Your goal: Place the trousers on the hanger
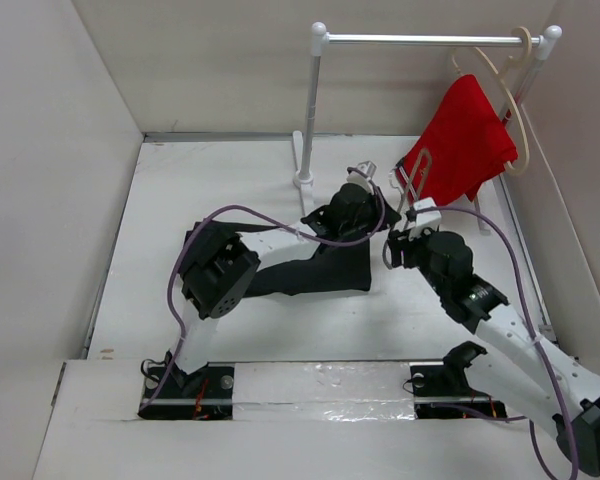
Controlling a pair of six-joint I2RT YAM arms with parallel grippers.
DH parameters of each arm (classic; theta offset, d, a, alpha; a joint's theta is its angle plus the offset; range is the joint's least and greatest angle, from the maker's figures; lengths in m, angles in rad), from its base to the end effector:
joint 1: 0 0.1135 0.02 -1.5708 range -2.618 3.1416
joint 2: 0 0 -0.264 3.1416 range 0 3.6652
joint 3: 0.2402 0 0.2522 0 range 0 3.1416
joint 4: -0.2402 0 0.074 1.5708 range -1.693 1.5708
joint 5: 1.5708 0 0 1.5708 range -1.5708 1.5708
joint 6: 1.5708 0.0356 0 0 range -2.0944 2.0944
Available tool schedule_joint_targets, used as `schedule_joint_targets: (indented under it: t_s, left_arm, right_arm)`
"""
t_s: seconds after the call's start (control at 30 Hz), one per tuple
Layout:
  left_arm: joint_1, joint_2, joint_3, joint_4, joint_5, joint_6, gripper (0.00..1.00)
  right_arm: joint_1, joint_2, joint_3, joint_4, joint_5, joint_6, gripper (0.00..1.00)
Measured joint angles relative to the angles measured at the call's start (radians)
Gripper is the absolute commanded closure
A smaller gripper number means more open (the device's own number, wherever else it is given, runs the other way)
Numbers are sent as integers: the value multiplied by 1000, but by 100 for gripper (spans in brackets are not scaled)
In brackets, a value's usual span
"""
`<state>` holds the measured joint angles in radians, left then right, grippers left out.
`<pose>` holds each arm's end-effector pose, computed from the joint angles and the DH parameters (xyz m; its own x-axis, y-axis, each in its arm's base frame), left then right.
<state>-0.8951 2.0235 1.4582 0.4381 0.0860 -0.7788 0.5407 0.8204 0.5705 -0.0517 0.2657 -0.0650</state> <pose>0.2997 -0.3788 0.2565 -0.6400 -0.3205 -0.6984 0.5355 0.4657 -0.7045 0.1725 0.0927 0.2720 -0.2358 -0.2147 -0.9478 -0.2976 0.9444 -0.1399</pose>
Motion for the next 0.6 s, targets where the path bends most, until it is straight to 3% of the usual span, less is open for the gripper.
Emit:
schedule_joint_targets:
  t_s: [0.07, 0.2, 0.3, 0.33, 0.4, 0.6]
  left_arm:
    - [3, 0, -48, 35, 14, -18, 100]
    - [7, 5, -120, 72, 31, -47, 100]
    - [7, 5, -155, 126, 35, -65, 100]
    - [7, 5, -164, 142, 36, -70, 100]
    - [7, 5, -179, 161, 36, -79, 100]
    - [-6, -35, -344, 274, -8, -111, 100]
  right_arm:
    - [5, -37, -13, -13, -13, 5, 27]
    - [2, -118, -18, -85, -43, 10, 27]
    - [-19, -176, -18, -123, -57, 12, 57]
    - [-32, -190, -18, -133, -58, 16, 81]
    - [-70, -201, -20, -143, -72, 26, 97]
    - [-192, -116, -47, -130, -219, 39, 100]
